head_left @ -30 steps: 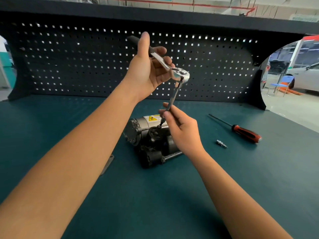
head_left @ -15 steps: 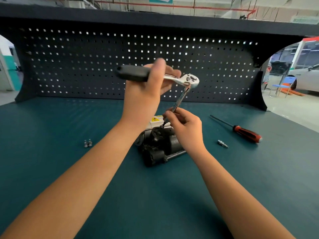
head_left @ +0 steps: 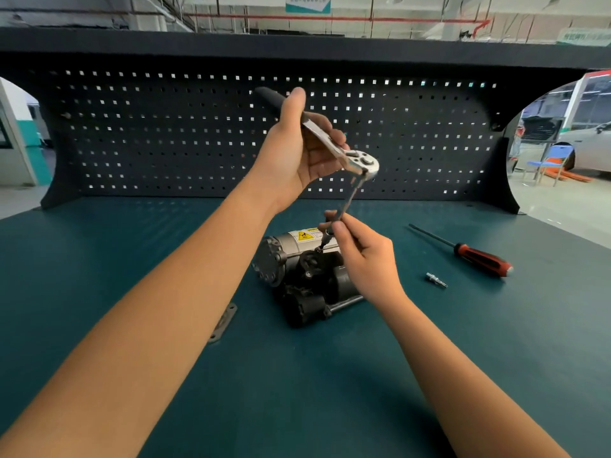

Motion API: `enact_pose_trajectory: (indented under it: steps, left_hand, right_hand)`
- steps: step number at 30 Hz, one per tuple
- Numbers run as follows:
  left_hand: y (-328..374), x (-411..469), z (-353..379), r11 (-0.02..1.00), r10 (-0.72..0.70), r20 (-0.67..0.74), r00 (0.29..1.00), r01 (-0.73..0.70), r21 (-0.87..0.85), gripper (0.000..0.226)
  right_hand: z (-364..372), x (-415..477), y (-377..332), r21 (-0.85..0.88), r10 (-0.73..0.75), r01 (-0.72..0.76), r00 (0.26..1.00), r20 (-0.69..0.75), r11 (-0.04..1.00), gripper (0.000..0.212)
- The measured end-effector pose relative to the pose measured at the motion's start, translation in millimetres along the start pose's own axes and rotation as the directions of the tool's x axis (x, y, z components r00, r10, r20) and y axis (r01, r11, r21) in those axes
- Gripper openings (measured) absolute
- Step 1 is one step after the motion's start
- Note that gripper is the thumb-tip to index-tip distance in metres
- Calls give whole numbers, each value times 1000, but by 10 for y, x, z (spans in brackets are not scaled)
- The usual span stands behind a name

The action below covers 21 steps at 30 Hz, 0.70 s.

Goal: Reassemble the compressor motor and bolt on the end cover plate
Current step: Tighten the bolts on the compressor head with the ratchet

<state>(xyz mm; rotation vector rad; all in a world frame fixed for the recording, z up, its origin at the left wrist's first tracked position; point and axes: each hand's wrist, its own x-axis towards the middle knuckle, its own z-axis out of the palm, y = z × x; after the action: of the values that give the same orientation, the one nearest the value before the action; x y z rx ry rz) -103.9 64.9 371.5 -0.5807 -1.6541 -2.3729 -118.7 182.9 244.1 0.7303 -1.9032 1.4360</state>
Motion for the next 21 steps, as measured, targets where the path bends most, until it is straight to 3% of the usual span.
enact_pose_trajectory:
  steps: [2, 4, 6, 8, 12, 21]
  left_hand:
    - [-31, -164, 68, 997, 78, -36, 996, -77, 22, 45]
    - [-100, -387, 120, 962, 235, -48, 971, -226, 151, 32]
    - [-156, -605, 145, 811, 440, 44, 897, -418, 410, 20]
    - [-219, -724, 136, 694, 515, 160, 842, -519, 499, 20]
    - [-201, -632, 76, 885, 411, -25, 911, -392, 252, 23]
    - [-115, -80, -78, 981, 193, -104, 976, -189, 40, 57]
  right_hand:
    - [-56, 30, 29, -5, 25, -24, 999, 22, 1000, 18]
    - [-68, 61, 31, -12, 56, -56, 998, 30, 998, 18]
    - [-51, 77, 16, -11, 55, -55, 998, 7, 998, 28]
    - [-40, 47, 10, -20, 47, -47, 999, -16, 999, 35]
    - [-31, 17, -9, 19, 60, -60, 998, -19, 998, 22]
    - [50, -49, -17, 51, 125, -123, 991, -49, 991, 19]
